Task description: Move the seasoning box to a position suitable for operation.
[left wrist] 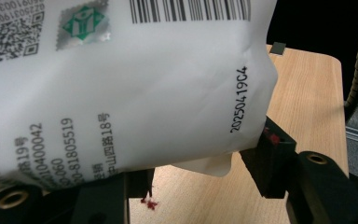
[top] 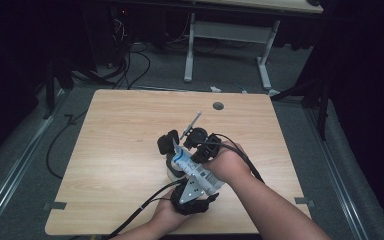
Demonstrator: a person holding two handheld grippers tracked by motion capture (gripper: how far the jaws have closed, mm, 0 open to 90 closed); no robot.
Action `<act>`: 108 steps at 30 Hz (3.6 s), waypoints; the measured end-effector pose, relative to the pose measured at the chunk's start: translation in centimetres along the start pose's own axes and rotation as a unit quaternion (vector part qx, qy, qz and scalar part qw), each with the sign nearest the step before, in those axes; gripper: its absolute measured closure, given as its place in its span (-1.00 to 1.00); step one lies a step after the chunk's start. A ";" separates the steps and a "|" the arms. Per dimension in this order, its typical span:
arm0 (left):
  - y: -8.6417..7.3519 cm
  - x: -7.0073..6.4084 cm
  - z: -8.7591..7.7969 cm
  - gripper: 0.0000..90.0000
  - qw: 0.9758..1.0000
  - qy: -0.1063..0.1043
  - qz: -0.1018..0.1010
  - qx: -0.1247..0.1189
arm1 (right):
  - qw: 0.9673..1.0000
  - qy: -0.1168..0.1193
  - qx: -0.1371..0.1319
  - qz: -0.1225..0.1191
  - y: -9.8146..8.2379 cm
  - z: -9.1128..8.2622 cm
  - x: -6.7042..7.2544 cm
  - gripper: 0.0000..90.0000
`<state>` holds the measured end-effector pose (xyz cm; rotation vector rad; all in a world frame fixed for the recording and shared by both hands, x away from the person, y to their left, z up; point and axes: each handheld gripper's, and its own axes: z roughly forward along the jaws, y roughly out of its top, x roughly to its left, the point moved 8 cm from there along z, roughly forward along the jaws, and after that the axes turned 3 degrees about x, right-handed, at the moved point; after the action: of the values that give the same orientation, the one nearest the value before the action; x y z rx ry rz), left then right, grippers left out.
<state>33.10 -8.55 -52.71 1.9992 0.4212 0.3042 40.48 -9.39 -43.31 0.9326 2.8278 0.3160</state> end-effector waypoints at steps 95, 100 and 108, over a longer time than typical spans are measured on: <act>0.9 0.1 -0.6 0.15 1.000 -0.011 0.005 -0.021 | 1.000 -0.008 0.006 -0.003 0.4 -0.5 -0.5 1.00; 1.0 0.2 -0.7 0.15 1.000 -0.011 0.005 -0.023 | 1.000 -0.011 0.004 -0.002 0.5 -0.6 -0.5 1.00; 1.1 0.4 -0.8 0.16 1.000 -0.007 0.007 -0.022 | 1.000 -0.012 0.000 -0.001 0.6 -0.8 -0.5 1.00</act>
<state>33.30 -8.17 -51.37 1.9609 0.3877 0.3050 41.10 -9.37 -42.37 0.9265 2.8078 0.3033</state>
